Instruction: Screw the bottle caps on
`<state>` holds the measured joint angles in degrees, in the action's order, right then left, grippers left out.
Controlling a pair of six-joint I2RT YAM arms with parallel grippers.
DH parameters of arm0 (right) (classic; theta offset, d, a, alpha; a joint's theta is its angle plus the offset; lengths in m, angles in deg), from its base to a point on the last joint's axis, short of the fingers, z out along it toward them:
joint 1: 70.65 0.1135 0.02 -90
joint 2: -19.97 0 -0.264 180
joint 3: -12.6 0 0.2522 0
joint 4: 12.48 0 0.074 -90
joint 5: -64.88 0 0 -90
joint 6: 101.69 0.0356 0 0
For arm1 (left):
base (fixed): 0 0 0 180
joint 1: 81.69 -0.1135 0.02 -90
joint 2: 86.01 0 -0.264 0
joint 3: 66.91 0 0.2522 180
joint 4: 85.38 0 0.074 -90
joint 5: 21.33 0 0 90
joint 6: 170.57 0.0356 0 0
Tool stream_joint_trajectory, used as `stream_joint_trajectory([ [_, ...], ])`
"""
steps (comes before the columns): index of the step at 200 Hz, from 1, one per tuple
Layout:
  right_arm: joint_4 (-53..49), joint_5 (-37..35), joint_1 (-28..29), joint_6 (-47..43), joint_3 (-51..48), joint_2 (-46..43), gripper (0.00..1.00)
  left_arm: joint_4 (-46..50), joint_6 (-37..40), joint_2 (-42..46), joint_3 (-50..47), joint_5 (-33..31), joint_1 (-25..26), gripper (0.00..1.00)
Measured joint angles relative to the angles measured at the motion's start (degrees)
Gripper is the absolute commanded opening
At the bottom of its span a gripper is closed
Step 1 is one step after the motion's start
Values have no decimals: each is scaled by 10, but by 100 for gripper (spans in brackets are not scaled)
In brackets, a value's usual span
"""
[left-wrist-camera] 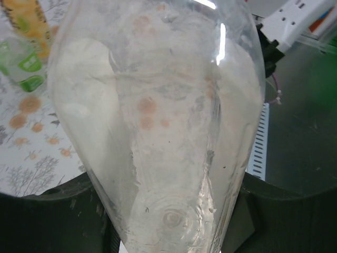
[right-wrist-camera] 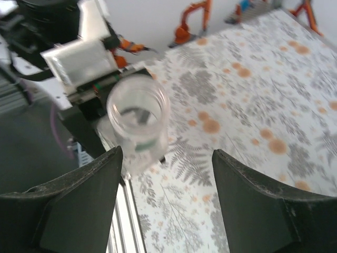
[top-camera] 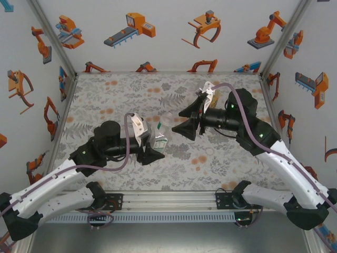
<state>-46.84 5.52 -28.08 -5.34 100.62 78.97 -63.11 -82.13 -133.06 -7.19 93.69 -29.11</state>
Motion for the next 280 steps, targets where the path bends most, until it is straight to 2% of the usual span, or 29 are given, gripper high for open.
stream_joint_trajectory([
  [42,-73,-114,-23,14,-18,0,61,1,-18,12,-12,-20,-21,0],
  [88,-131,-223,-70,103,-106,4,56,1,-31,12,-16,-31,-28,0],
  [128,-162,-285,-102,192,-195,6,52,1,-39,8,-20,-34,-28,0],
  [176,-178,-332,-136,263,-252,38,49,1,-48,-6,-20,-34,-28,0],
  [280,-149,-337,-163,263,-271,159,52,1,-52,-9,-20,-43,-28,2],
])
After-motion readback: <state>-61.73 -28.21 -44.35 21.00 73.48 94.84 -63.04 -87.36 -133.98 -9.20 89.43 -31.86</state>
